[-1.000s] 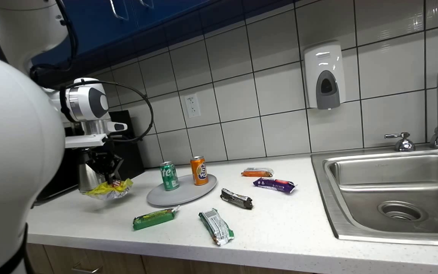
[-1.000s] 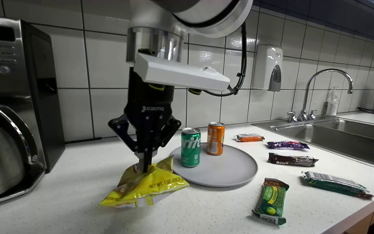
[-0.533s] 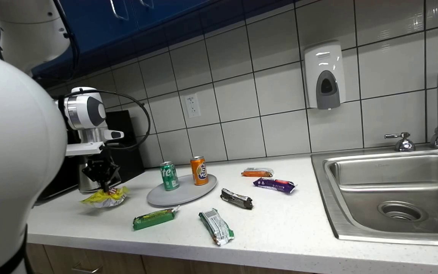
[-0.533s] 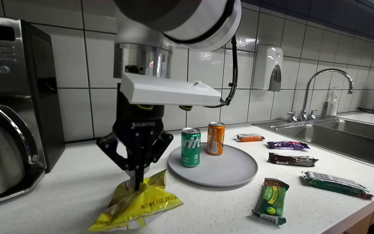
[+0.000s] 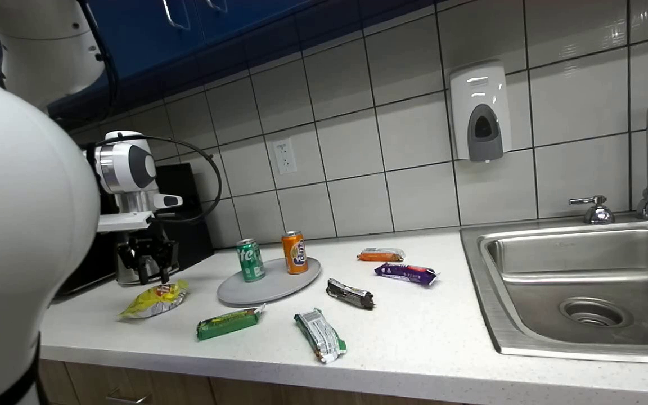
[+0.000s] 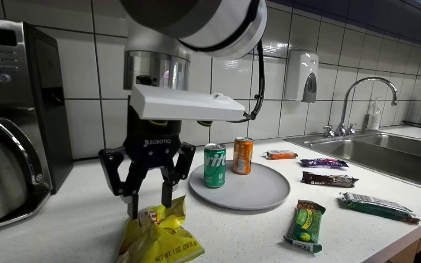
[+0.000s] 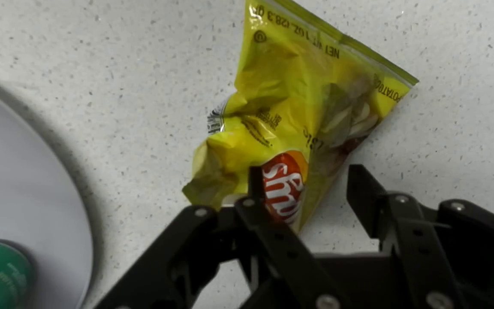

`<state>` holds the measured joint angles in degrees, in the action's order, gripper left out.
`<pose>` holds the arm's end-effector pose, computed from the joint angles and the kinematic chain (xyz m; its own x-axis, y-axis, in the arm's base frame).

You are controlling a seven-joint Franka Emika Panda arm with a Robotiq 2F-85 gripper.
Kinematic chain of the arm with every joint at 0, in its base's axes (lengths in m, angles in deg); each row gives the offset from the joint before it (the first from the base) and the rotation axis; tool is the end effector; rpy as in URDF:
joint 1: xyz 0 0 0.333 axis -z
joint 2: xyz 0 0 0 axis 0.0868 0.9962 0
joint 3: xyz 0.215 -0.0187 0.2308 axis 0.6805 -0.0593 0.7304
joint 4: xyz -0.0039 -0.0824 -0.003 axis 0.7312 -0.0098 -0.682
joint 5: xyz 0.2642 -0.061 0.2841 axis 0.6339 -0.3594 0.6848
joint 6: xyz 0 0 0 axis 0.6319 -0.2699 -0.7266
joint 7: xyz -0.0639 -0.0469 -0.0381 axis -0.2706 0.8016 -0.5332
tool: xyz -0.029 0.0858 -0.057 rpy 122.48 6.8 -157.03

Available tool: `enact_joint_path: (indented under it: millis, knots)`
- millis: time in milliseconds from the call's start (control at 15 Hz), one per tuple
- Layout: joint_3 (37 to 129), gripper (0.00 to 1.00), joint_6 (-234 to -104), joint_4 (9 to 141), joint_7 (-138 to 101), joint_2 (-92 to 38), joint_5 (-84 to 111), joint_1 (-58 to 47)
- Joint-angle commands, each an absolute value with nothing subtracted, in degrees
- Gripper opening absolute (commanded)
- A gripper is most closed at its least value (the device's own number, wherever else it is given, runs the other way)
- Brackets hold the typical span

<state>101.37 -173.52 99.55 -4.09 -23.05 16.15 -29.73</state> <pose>0.4668 0.3754 0.2779 0.9421 0.3351 0.0128 0.3348 -0.9376 -0.0940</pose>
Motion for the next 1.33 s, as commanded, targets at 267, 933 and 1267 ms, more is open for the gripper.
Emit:
enact_joint_path:
  millis: [267,933,1267]
  knots:
    - [99.9,1.00,-168.8,97.6,-3.7,-25.3,15.6,-28.4]
    - [97.2,1.00,-164.8,97.2,-3.9,-29.1,15.1,-24.6]
    - [96.0,1.00,-163.4,97.9,-3.9,-30.5,14.8,-22.6]
